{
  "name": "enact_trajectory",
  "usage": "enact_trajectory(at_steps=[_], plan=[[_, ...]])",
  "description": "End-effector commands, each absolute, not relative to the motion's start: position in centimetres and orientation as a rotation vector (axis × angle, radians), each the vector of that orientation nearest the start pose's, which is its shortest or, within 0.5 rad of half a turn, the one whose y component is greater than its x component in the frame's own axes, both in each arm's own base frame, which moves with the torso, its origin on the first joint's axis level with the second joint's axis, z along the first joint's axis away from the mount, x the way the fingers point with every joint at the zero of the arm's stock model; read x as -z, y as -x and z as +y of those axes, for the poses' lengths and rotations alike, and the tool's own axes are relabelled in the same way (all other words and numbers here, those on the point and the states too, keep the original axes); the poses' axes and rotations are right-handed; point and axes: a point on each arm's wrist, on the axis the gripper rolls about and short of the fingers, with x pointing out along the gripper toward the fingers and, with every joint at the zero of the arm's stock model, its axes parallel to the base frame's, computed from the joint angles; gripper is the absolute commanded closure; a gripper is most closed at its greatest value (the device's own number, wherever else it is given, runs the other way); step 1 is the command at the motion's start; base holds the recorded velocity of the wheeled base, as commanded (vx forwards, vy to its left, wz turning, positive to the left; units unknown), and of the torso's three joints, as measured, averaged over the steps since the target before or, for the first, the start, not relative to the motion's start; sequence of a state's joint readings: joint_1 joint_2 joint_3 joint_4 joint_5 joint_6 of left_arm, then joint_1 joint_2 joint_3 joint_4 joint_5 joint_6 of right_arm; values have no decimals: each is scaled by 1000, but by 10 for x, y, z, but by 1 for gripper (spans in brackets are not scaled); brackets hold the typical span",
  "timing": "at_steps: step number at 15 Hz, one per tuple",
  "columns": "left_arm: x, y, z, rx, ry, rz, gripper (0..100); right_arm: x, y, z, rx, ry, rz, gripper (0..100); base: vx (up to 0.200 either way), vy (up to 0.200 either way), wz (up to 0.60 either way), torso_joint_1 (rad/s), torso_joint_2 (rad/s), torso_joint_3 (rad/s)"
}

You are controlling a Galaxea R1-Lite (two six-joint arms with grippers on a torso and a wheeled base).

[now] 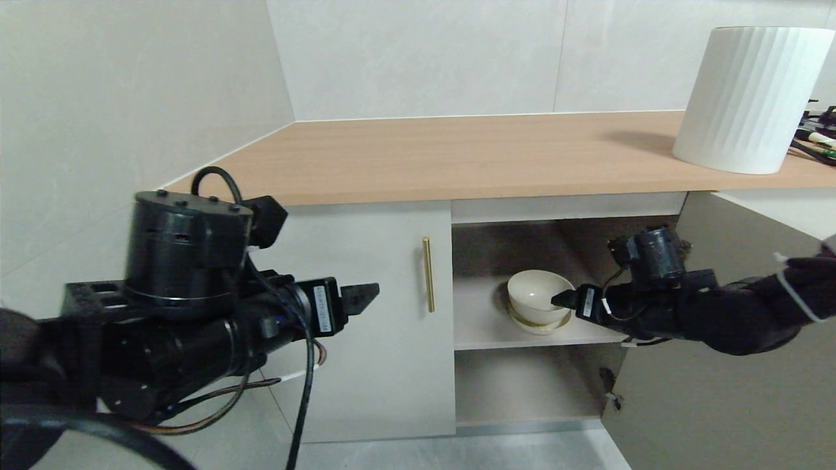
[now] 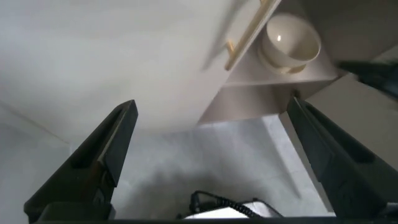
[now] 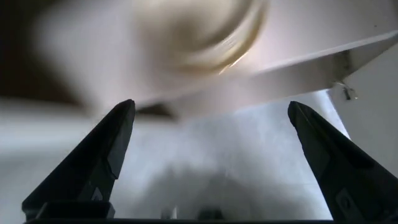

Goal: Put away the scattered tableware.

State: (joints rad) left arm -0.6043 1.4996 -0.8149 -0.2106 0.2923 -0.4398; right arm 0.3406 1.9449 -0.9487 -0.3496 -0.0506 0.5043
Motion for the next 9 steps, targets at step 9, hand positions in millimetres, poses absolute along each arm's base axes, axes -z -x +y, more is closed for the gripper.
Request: enact_trajectory(at_steps=[9], plan=[[-197, -176, -93, 177, 238, 501, 0, -184, -170, 88, -391, -213, 689, 0, 0, 0, 0, 0, 0, 0]])
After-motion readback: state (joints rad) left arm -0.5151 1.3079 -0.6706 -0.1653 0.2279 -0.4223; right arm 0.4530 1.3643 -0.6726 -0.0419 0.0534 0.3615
